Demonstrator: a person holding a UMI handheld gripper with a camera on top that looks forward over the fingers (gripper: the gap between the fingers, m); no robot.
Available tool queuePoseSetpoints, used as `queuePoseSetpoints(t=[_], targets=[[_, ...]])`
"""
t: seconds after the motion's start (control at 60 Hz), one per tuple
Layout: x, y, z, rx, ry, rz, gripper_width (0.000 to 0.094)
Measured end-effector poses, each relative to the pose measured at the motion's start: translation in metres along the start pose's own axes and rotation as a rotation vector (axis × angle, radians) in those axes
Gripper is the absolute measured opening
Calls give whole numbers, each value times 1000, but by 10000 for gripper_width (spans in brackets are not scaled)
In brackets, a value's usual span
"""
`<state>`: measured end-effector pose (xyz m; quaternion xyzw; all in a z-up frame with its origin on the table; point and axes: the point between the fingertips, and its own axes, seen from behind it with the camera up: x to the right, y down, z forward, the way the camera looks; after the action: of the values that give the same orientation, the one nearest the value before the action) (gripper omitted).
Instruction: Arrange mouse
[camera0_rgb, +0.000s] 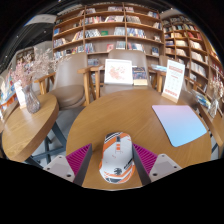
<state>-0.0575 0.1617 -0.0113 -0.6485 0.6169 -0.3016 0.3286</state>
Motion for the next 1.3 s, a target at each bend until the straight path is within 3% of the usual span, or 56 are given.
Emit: queuePoseSetpoints(t=[0.1, 0.133, 0.15, 0.317, 0.4, 0.617, 0.8, 1.0, 1.2, 1.3], targets=[[4, 0, 1, 11, 15, -14, 686], [5, -1, 2, 18, 19, -12, 607], [8, -2, 3, 20, 25, -13, 483], [8, -1, 2, -20, -3, 11, 402], [10, -6, -8, -42, -31, 28, 389], [75, -93, -35, 77, -34, 65, 389], [206, -146, -11, 147, 110, 56, 390], [286, -125, 40, 101, 124, 25, 393], [306, -71, 75, 6, 116, 59, 409], [308, -67, 78, 23, 115, 35, 475]])
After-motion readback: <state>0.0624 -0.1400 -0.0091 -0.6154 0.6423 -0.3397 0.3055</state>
